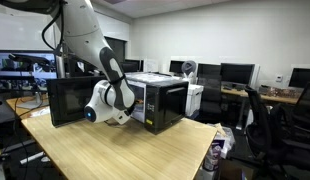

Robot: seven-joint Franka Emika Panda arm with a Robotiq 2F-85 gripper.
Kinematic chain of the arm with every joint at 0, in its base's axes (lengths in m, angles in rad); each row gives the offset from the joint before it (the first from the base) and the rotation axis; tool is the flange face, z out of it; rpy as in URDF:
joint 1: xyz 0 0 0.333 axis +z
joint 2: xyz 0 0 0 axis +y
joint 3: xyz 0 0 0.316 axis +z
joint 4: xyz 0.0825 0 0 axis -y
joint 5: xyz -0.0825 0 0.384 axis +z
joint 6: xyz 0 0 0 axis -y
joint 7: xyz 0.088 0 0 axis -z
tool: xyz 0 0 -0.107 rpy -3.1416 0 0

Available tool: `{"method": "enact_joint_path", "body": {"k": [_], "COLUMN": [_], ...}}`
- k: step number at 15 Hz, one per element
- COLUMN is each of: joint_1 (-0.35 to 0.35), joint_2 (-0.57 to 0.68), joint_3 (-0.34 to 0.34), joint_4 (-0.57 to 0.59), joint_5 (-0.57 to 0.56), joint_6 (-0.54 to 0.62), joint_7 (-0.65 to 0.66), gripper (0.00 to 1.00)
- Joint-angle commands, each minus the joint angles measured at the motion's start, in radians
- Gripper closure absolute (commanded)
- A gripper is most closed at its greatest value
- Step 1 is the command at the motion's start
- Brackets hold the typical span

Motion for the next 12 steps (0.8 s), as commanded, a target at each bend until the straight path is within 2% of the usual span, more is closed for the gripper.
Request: {"method": "enact_joint_path", "body": {"k": [1,2,3,4,7,9,12], "joint_1": [-0.037,-0.044,0.176,0.211,0.424,0.529,0.640], "joint_2": [-0.053,-0.062,-0.181,-0.195,-0.256,-0.291,-0.337], "joint_3": [0.018,0.021,-0.198,-0.243,-0.471,-0.575,-0.682], "joint_4": [-0.064,-0.079,-0.110,-0.127,-0.175,-0.203,-0.248], "joint_5": [-0.011,-0.015,0.022,0.020,0.004,-0.009,-0.033], "joint_6": [0.004,0.003,-0.083,-0.107,-0.166,-0.176,-0.184], "joint_7": [0.045,0.051,0.195,0.227,0.343,0.391,0.425], "gripper": [0.92,0.93,0.93,0.92,0.92,0.93,0.92]}}
